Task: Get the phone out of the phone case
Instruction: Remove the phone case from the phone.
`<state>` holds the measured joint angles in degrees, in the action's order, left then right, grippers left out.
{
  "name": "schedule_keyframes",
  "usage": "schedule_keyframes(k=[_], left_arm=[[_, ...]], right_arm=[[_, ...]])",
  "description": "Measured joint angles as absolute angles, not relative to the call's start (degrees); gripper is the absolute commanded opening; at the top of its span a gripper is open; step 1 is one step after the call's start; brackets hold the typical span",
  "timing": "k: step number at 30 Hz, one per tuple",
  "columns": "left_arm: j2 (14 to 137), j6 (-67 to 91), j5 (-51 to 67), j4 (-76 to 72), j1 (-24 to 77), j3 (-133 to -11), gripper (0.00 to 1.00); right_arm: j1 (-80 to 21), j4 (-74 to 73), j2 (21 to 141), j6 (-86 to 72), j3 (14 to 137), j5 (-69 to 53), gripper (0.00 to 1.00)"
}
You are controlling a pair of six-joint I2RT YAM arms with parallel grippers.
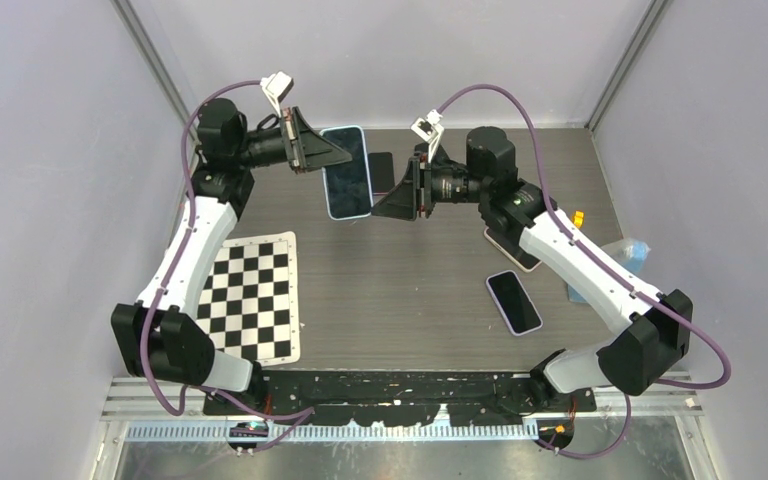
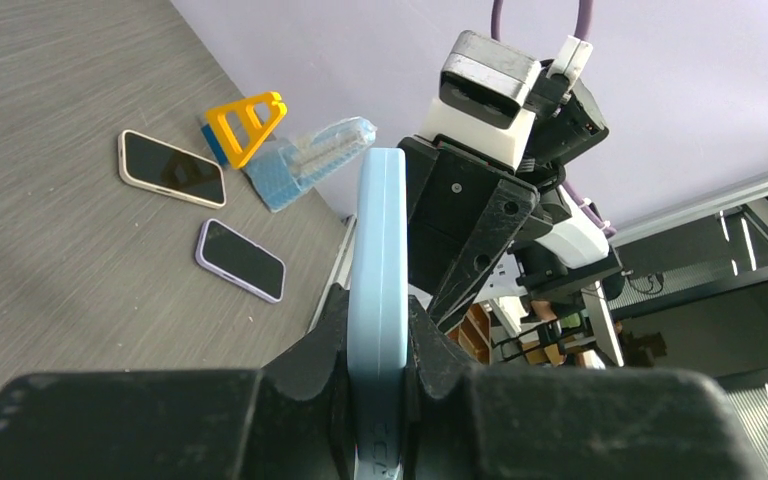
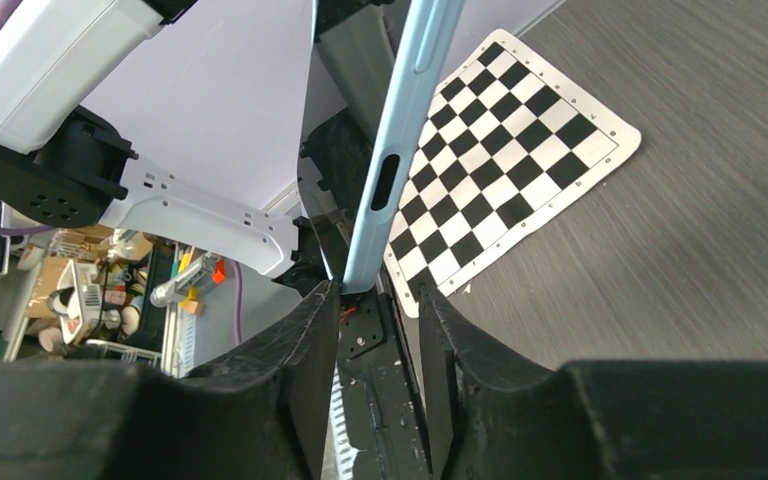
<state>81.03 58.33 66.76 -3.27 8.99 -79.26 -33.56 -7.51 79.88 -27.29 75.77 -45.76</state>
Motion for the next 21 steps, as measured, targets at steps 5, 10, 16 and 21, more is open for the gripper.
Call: schedule_keyframes(k=[5,10,16,21], left_arm=[[81.5,58.6,66.9,-4.8,9.0,-79.3,0.0],[82.6,60.9,66.2,-7.0,9.3,-79.3,0.0],[84.4,66.9,64.4,-14.2,9.3,-78.0,0.0],[85.8,69.6,63.2,-17.7,9.3,-77.7,0.0]], right_arm=[[-33.6,-5.6,79.9,-26.0,75.8,-46.3,0.2],[-33.7,-5.7,80.8,-24.3,76.7,-46.8,0.12],[-34.0,-7.9,82.0,-18.7,78.4,-45.1,0.01],[-34.6,-9.1,82.4,-15.0,79.2,-40.6,0.01]])
